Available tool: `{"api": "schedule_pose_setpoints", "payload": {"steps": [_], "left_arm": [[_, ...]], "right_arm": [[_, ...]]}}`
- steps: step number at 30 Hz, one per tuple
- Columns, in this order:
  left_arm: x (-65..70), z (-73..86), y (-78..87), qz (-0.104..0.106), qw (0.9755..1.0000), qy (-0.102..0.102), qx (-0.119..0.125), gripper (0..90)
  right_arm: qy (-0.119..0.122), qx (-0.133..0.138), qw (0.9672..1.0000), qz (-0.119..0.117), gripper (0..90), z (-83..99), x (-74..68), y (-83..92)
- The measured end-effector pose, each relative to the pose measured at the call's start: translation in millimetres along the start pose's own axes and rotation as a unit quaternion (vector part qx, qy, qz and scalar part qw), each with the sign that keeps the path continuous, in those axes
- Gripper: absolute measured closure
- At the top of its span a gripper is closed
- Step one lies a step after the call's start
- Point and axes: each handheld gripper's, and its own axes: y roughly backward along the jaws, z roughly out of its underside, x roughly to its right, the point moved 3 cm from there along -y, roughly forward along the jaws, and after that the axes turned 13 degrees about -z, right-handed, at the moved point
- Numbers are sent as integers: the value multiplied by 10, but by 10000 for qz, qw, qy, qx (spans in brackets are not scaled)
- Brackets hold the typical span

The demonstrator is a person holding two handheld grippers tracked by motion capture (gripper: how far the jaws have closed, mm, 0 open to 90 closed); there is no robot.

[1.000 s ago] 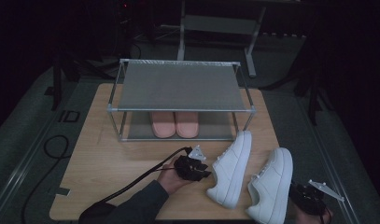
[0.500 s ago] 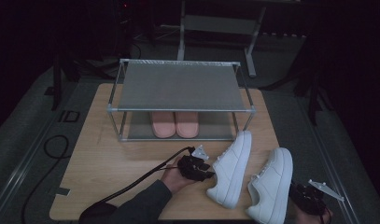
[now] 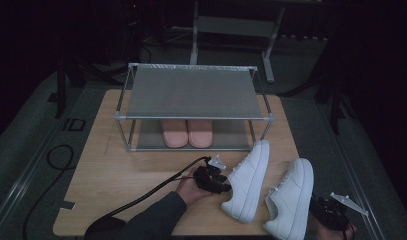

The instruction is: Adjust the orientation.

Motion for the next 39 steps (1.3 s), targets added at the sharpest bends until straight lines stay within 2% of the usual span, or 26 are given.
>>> {"api": "schedule_pose_setpoints", "payload": {"steps": [3, 9, 13, 16, 19, 25, 30, 35, 39], "left_arm": [[-9, -17, -37, 46, 10000, 11, -19, 571], [-51, -36, -62, 246, 9995, 175, -50, 565], [-55, -52, -74, 339, 9992, 190, -117, 602], [-34, -70, -73, 293, 9993, 113, -178, 673], [-34, -90, -69, 242, 9994, 141, -220, 750], [-7, -120, -62, 178, 9995, 52, -256, 829], [-18, -127, -30, 238, 9992, 42, -329, 851], [-28, -132, 47, 197, 9988, -116, -425, 851], [-30, -143, 101, 216, 9988, -145, -422, 851]], "right_arm": [[-3, 1, 10000, -1, 521, 0, 0, 0], [6, -2, 10000, -3, 519, 0, 0, -1], [5, -4, 10000, 2, 518, 0, -2, 0], [13, -8, 10000, 12, 518, 0, -4, -1], [17, -8, 10000, 10, 518, 0, -4, -1], [15, -7, 10000, 6, 518, 0, -4, 0], [10, 4, 10000, 2, 519, 1, -4, 3], [1, 6, 10000, 3, 520, 1, -3, 4], [-8, 7, 10000, 7, 521, 1, -3, 7]]}}
